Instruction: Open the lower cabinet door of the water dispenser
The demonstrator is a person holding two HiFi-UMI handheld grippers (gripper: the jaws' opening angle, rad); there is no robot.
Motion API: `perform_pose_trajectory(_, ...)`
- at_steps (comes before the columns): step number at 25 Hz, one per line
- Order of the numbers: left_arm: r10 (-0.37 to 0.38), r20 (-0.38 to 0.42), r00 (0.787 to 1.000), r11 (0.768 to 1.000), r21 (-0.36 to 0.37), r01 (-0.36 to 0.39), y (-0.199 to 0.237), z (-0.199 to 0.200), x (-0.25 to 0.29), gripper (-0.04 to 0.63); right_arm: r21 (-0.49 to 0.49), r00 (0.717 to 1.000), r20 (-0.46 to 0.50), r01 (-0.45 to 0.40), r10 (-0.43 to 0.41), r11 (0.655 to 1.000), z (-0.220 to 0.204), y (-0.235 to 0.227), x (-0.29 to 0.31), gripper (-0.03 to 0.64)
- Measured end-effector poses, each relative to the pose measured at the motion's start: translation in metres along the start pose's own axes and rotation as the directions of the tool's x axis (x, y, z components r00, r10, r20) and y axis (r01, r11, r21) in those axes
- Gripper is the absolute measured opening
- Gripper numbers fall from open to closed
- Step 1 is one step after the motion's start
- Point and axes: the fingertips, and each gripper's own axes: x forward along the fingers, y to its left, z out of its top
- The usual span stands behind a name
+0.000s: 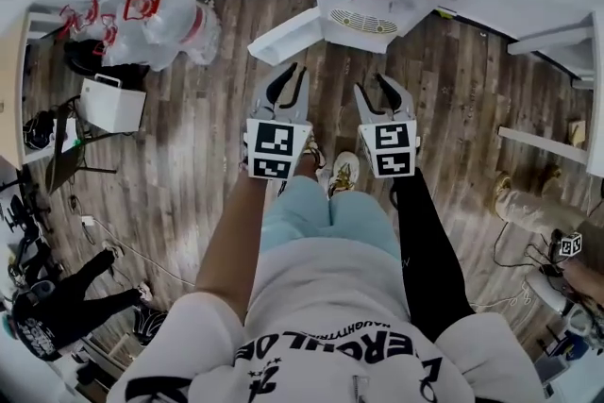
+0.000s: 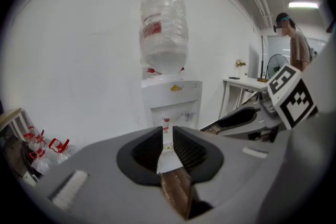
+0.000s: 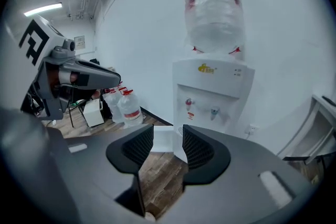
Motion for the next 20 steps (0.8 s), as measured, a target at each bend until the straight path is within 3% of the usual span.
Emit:
perform_pose_trajectory(8,-0.012,0.037,0.999,0.998,0.065,0.009,-0.029,0.051,-0.032,0.06,0.045,0.993,0.085,0.073,-0.077,0.996,0.03,-0.044,-0.07,0.169)
perform_pose_trajectory(15,-0.005,0.086,0.996,1.0,0.027,0.003,-0.041,0.079,-0.061,0.06,0.004,0.986,0.146,0.085,-0.084,0.996,0.047,-0.047,-0.119,0.169)
perform_pose_trajectory(20,-0.014,0.141,0.99,0.999,0.043,0.008,-0.046,0.105,-0.078,0.06,-0.026,0.977,0.179,0.119,-0.113,0.992,0.055,-0.053,-0.15,0.169)
